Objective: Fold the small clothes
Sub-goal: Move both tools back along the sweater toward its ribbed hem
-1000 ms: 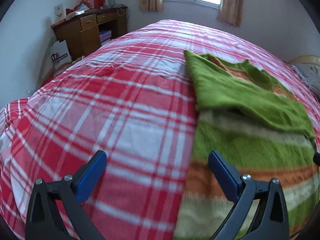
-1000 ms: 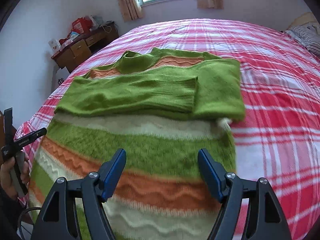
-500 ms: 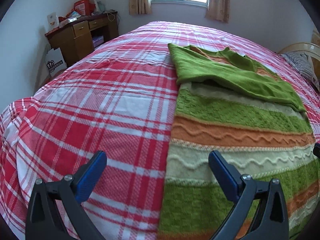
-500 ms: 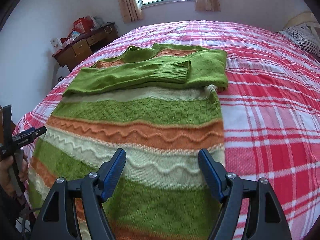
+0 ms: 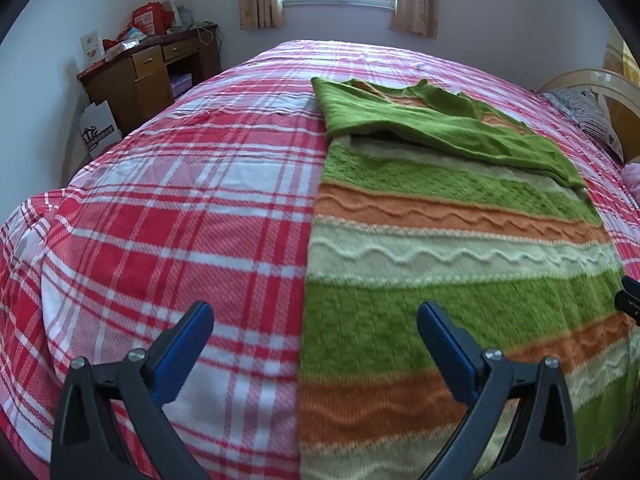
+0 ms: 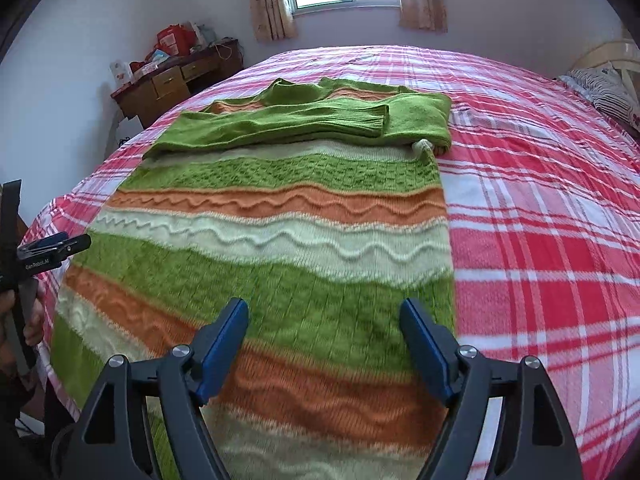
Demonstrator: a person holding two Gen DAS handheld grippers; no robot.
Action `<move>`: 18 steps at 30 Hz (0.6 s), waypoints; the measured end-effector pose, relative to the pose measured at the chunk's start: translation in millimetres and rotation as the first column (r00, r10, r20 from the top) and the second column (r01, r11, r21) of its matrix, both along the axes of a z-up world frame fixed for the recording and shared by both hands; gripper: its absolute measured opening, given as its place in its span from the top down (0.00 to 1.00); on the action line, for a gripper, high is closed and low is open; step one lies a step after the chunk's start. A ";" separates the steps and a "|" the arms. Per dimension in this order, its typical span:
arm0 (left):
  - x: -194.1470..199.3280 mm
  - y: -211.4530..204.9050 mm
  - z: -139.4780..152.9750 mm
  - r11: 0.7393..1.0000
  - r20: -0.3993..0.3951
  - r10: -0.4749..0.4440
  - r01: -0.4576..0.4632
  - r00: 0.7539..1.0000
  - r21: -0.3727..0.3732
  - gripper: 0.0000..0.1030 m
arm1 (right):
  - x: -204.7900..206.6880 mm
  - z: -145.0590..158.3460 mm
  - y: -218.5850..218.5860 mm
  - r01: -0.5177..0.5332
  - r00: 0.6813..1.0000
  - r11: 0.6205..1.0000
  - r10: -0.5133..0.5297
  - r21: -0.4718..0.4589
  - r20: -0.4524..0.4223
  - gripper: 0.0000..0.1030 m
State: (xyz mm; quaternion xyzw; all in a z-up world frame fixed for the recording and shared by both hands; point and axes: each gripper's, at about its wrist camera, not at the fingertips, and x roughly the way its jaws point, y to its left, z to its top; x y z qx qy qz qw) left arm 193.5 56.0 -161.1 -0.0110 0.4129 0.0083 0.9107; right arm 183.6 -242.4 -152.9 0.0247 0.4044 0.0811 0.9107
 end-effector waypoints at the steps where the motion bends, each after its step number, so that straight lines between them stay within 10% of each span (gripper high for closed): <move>1: -2.2 0.1 0.1 1.000 -0.002 -0.002 0.002 1.000 -0.002 0.00 | -2.8 0.2 -0.2 -0.001 1.000 1.000 0.001 0.001 -0.002 0.23; 18: -56.8 11.4 -0.1 0.992 -0.051 -0.090 0.085 0.995 -0.097 0.10 | -52.9 -11.1 6.5 -0.013 0.998 0.998 0.017 -0.064 0.061 0.20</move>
